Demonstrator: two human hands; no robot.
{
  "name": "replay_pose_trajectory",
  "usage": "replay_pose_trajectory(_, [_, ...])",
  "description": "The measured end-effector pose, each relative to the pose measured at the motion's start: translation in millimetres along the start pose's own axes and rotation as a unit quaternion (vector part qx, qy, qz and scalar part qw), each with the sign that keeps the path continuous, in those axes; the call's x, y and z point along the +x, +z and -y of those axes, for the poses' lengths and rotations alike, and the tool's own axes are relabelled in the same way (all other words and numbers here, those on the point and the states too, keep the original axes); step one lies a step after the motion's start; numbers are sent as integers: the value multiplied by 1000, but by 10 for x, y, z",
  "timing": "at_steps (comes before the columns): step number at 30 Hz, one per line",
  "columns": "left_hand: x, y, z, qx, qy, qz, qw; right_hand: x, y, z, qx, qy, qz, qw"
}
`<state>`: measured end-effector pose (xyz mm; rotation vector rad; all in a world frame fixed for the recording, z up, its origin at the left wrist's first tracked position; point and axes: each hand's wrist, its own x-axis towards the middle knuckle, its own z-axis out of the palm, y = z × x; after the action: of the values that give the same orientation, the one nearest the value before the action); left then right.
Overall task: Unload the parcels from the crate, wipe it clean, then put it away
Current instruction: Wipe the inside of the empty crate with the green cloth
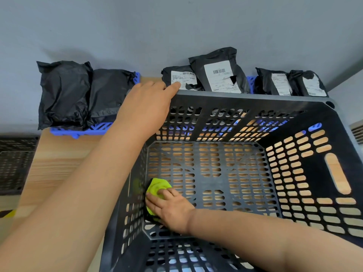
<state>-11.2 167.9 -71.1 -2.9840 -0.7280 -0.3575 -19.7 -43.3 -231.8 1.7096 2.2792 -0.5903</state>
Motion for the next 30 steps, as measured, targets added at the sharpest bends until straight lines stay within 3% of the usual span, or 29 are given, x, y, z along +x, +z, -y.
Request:
replay_pose_trajectory(9, [-2, 14, 14, -4, 2, -7, 1000, -468, 58, -414, -18, -7, -20, 1000])
replay_pose_trajectory(17, [2, 19, 10, -9, 6, -4, 1000, -1338, 92, -976, -52, 135, 58, 988])
replay_pose_trajectory(24, [4, 18, 21, -6, 9, -7, 1000, -1975, 126, -1399, -96, 280, 194, 935])
replay_pose_trajectory(30, [0, 15, 20, -5, 14, -6, 1000, -1926, 147, -1401, -61, 330, 213, 918])
